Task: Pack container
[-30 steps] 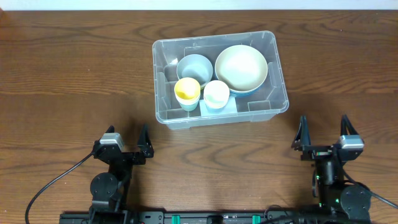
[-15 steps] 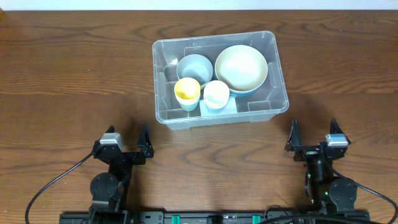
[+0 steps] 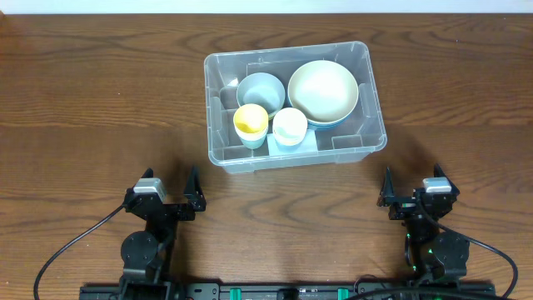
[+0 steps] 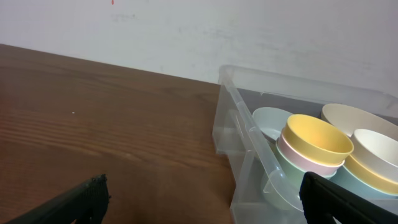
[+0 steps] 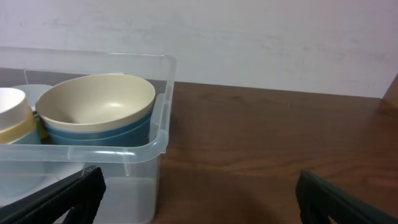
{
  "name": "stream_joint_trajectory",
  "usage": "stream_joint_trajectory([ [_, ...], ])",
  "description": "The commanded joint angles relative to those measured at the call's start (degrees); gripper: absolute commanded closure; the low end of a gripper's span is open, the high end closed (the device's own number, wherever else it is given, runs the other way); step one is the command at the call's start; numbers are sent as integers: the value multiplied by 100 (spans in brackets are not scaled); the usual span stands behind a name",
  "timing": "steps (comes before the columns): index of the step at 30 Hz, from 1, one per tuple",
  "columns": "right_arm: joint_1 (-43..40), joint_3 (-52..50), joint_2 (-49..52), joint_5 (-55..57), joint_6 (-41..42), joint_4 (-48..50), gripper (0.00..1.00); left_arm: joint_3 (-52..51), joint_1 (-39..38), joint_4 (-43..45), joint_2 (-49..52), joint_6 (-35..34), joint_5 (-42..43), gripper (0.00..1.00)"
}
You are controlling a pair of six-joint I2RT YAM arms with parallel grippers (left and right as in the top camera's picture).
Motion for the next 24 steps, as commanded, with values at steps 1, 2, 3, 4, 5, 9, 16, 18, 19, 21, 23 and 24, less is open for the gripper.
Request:
stream_joint_trajectory([
  [1, -107, -17, -44, -2, -173, -22, 1, -109, 37, -219, -31, 101, -85, 2],
  [2, -105, -17, -44, 0, -199, -22, 1, -109, 37, -219, -31, 101, -85, 2],
  [3, -105, -17, -44, -2, -286, -24, 1, -109, 37, -219, -31, 98, -85, 2],
  [4, -105, -17, -44, -2, -363, -26, 1, -109, 37, -219, -31, 101, -85, 2],
  [5, -105, -17, -44, -2, -426, -28, 1, -109, 37, -219, -31, 98, -85, 2],
  [9, -107, -17, -44, -2, -422, -17, 1, -109, 37, -219, -31, 101, -83, 2],
  [16, -116, -17, -42, -2, -422, -17, 1, -109, 37, -219, -31, 101, -83, 2],
  [18, -116, -17, -42, -2, -422, -15, 1, -109, 37, -219, -31, 98, -85, 2],
  [19, -116, -17, -42, -4, -422, -15, 1, -109, 37, -219, -31, 101, -83, 2],
  [21, -116, -17, -42, -2, -422, -15, 1, -109, 37, -219, -31, 101, -85, 2],
  [23, -116, -17, -42, -2, -422, -15, 1, -109, 37, -219, -31, 98, -85, 2],
  [24, -116, -17, -42, -4, -424, -15, 1, -109, 37, -219, -31, 101, -85, 2],
])
